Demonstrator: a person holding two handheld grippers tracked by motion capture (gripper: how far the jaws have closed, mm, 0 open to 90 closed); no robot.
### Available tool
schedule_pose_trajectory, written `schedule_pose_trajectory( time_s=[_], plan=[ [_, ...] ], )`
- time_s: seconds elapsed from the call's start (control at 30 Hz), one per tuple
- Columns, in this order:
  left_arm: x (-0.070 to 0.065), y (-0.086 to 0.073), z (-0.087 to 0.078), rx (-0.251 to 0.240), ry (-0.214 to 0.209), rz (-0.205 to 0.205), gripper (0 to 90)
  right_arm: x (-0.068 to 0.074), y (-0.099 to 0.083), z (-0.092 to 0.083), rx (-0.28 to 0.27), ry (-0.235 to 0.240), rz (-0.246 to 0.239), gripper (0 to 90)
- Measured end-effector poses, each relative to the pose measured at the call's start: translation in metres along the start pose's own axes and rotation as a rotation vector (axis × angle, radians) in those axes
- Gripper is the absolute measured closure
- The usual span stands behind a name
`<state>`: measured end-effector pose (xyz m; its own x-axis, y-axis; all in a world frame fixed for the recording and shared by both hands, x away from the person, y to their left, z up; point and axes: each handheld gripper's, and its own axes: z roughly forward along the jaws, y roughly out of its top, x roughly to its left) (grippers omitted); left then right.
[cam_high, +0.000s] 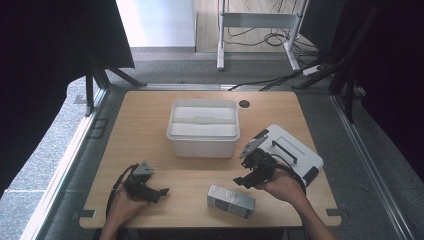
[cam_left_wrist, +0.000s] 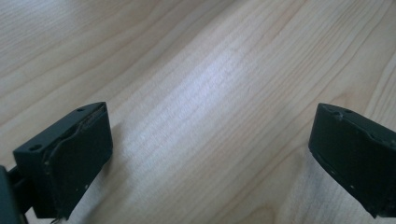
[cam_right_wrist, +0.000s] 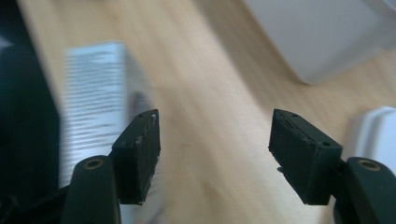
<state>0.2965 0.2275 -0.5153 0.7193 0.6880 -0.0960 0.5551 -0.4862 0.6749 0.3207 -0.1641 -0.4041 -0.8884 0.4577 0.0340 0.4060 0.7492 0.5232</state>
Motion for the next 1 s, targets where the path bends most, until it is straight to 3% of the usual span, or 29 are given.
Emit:
schedule_pose_trajectory(
  time_s=[0.1, 0.33, 0.4, 0.47, 0.5, 0.53, 0.77, 0.83, 1.0],
  plan=[
    [0.005, 0.013, -0.005, -0.020, -0.016, 0.017, 0.0, -0.013, -0.005, 0.011, -0.035, -0.015, 0.038, 25.6],
    [0.020, 0.071, -0.004, -0.013, -0.038, 0.111, 0.0, -0.037, -0.002, 0.034, -0.097, -0.102, 0.095, 12.9],
    [0.025, 0.086, 0.000, -0.018, -0.049, 0.123, 0.0, -0.044, 0.000, 0.039, -0.114, -0.115, 0.104, 10.1],
    [0.030, 0.099, 0.005, -0.020, -0.063, 0.118, 0.0, -0.051, 0.003, 0.045, -0.147, -0.116, 0.105, 2.5],
    [0.030, 0.099, 0.005, -0.020, -0.063, 0.118, 0.0, -0.055, 0.006, 0.047, -0.156, -0.119, 0.112, 1.6],
    [0.035, 0.110, 0.011, -0.013, -0.074, 0.108, 0.0, -0.058, 0.008, 0.049, -0.169, -0.117, 0.116, 1.0],
    [0.047, 0.130, 0.027, 0.007, -0.062, 0.112, 0.7, -0.073, 0.024, 0.063, -0.236, -0.108, 0.140, 5.9],
    [0.047, 0.131, 0.028, 0.011, -0.048, 0.123, 0.6, -0.075, 0.026, 0.066, -0.245, -0.111, 0.138, 7.6],
    [0.045, 0.126, 0.025, -0.009, -0.061, 0.122, 2.0, -0.080, 0.025, 0.068, -0.269, -0.128, 0.163, 13.5]
  ],
)
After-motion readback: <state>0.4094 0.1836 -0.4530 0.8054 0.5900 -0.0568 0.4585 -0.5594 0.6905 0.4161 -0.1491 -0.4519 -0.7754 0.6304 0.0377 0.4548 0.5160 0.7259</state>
